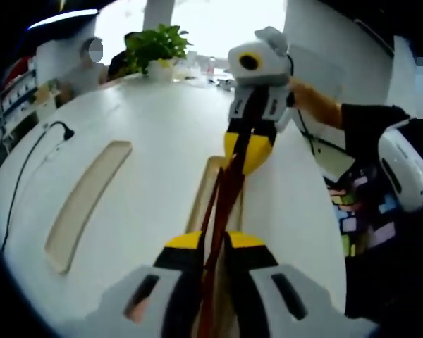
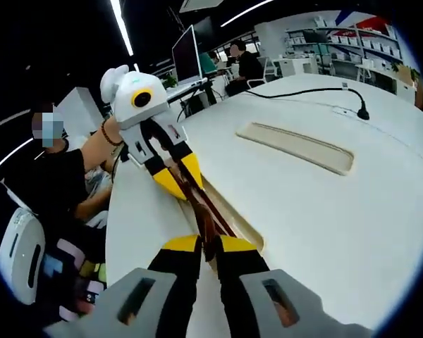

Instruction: Arrange the utensils inside the cutlery case until each visible utensil rests in its matching compartment.

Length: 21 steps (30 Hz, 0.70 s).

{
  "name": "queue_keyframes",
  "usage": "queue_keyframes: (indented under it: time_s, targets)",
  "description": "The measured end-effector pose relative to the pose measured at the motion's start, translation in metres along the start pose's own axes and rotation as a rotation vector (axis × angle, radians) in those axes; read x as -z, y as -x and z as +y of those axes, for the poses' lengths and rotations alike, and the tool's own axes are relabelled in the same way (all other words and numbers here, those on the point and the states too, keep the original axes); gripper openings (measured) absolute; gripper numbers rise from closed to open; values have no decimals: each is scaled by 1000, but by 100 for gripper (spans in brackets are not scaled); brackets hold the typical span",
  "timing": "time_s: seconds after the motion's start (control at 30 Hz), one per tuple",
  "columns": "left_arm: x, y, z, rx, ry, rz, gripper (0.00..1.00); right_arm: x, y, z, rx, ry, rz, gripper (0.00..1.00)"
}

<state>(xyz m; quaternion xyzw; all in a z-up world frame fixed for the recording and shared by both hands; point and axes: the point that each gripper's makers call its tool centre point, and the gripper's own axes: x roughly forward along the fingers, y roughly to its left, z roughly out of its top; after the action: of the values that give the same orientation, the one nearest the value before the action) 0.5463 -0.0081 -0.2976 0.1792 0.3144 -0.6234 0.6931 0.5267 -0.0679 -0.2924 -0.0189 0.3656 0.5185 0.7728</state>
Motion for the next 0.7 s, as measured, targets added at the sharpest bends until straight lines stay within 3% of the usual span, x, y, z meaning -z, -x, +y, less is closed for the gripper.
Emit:
queue_keyframes:
  time_s: [0.33, 0.7]
  targets:
    - [-4, 1, 3, -16, -2, -9, 11, -4, 15, -11, 37, -3, -13, 9]
    - [-7, 8, 16, -62, -8, -21, 10, -12, 14, -21, 65, 19, -20, 8]
